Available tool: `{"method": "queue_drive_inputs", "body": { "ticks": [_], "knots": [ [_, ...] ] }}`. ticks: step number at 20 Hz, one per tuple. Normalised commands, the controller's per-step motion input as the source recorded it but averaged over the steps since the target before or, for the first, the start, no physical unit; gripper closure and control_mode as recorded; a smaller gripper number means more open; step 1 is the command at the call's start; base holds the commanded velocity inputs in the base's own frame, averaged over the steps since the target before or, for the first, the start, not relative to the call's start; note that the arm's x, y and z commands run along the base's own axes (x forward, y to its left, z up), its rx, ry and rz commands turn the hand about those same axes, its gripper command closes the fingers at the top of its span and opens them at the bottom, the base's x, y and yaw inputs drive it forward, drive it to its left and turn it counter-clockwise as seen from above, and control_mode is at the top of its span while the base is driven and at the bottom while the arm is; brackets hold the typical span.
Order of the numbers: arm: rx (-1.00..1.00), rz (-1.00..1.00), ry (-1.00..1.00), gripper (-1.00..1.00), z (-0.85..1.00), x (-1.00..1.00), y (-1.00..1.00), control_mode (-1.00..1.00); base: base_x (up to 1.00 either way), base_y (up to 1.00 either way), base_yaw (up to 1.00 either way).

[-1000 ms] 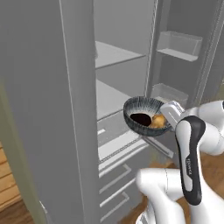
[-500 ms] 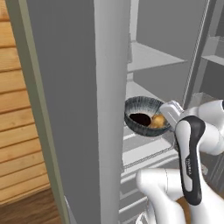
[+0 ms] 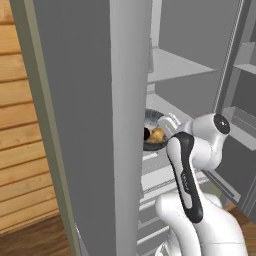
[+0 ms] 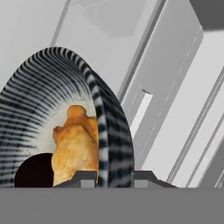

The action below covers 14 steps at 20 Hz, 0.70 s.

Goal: Pick the chicken drumstick and avocado from their plates and place them in the bowl. Then put the bowl in the fridge.

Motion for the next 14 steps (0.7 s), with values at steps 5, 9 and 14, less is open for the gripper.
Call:
{"method": "queue_drive_inputs", "body": {
  "ticks": [5, 9, 14],
  "knots": [
    [0.0, -0.05, 0.0, 1.0, -0.22, 0.8, 0.51, -1.0, 0.0, 0.0, 0.0],
    [-0.07, 0.0, 0.02, 1.0, -0.4, 0.74, 0.28, -1.0, 0.0, 0.0, 0.0],
    [-0.03, 0.0, 0.02, 1.0, -0.28, 0.71, 0.24, -1.0, 0.0, 0.0, 0.0]
  ]
}}
